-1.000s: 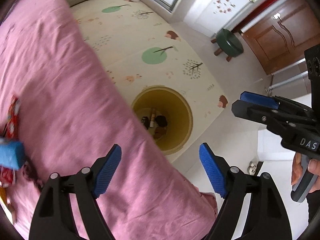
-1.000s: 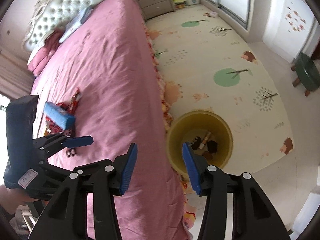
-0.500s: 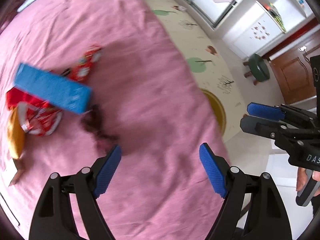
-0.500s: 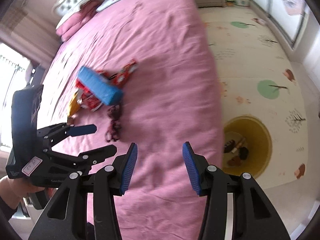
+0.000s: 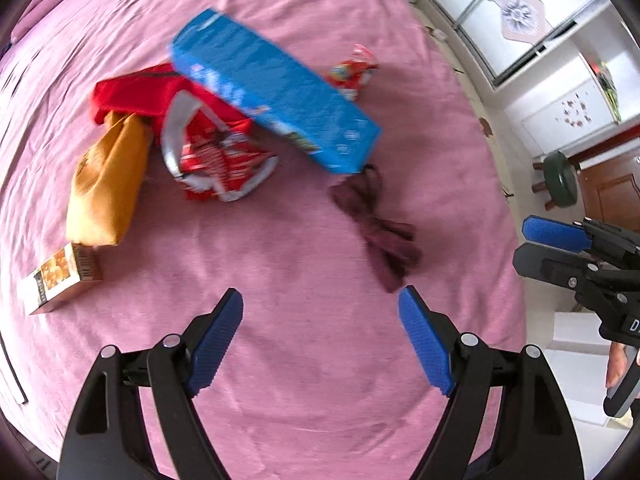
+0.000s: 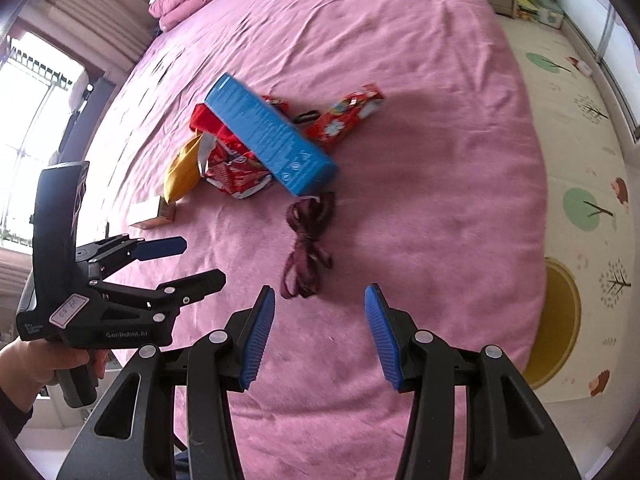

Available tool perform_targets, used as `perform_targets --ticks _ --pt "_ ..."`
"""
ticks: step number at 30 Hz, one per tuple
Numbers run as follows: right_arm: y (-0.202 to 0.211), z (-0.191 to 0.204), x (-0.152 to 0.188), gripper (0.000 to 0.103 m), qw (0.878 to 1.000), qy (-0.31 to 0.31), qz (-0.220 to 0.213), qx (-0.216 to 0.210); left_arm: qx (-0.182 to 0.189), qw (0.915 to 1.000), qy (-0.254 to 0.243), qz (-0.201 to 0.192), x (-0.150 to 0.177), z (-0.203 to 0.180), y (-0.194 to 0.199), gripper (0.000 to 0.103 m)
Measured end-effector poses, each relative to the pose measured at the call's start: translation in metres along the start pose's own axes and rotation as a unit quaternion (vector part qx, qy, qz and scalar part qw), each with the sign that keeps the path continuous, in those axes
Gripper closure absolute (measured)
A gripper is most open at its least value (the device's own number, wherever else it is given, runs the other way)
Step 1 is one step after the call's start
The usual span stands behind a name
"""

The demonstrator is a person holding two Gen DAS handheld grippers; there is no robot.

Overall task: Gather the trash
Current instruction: 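Move both open tools back over the remaining items on the bed, then grasp the red snack wrapper with the left tool while the right tool grasps the dark red shoelace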

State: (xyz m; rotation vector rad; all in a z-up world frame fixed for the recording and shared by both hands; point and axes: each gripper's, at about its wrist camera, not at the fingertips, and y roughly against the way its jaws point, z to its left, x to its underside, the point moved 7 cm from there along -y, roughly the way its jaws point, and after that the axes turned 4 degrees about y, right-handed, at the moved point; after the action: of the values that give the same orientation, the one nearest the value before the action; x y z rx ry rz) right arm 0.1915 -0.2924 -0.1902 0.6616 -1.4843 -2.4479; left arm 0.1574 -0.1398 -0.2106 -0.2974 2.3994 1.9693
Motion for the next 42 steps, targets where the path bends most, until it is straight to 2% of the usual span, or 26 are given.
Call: perform_targets --ticks 8,15,20,27,32,34,37,38,40,42 --pt "-0.04 0.01 -0.011 0.056 0.999 0.004 0.033 0.0 0.007 0.9992 0.038 0.006 -0.01 0.039 -0.015 0.023" --pt "-0.071 0.012 -0.021 0.056 0.998 -0.002 0.058 0.0 0.009 0.9989 0.044 0.013 -0.029 0.059 -0.03 0.023" --pt "-0.092 0.011 -0.026 0.054 0.997 0.008 0.076 0.014 0.01 0.9987 0.048 0.016 -0.046 0.073 -0.041 0.023" --pt "-0.117 -0.002 -0.025 0.052 0.993 -0.02 0.114 0.017 0.022 0.9984 0.049 0.019 -0.069 0.076 -0.05 0.023" --pt "-0.123 -0.003 -0.024 0.055 0.992 -0.007 0.122 0.024 0.039 0.9969 0.064 0.022 -0.078 0.076 -0.051 0.023" --pt "-0.125 -0.002 -0.025 0.058 0.992 -0.003 0.125 0.027 0.045 0.9952 0.083 0.023 -0.076 0.083 -0.05 0.027" --pt "-0.128 -0.002 -0.026 0.063 0.992 -0.006 0.126 0.023 0.043 0.9936 0.1 0.029 -0.082 0.087 -0.054 0.042" --pt "-0.132 -0.001 -0.03 0.069 0.992 -0.006 0.127 0.02 0.038 0.9939 0.099 0.03 -0.084 0.087 -0.055 0.051" --pt "-0.13 0.0 -0.03 0.078 0.992 -0.006 0.127 0.007 0.032 0.9948 0.093 0.03 -0.091 0.085 -0.057 0.055" --pt "-0.129 -0.001 -0.032 0.079 0.992 0.003 0.125 0.009 0.025 0.9959 0.082 0.028 -0.091 0.082 -0.056 0.064"
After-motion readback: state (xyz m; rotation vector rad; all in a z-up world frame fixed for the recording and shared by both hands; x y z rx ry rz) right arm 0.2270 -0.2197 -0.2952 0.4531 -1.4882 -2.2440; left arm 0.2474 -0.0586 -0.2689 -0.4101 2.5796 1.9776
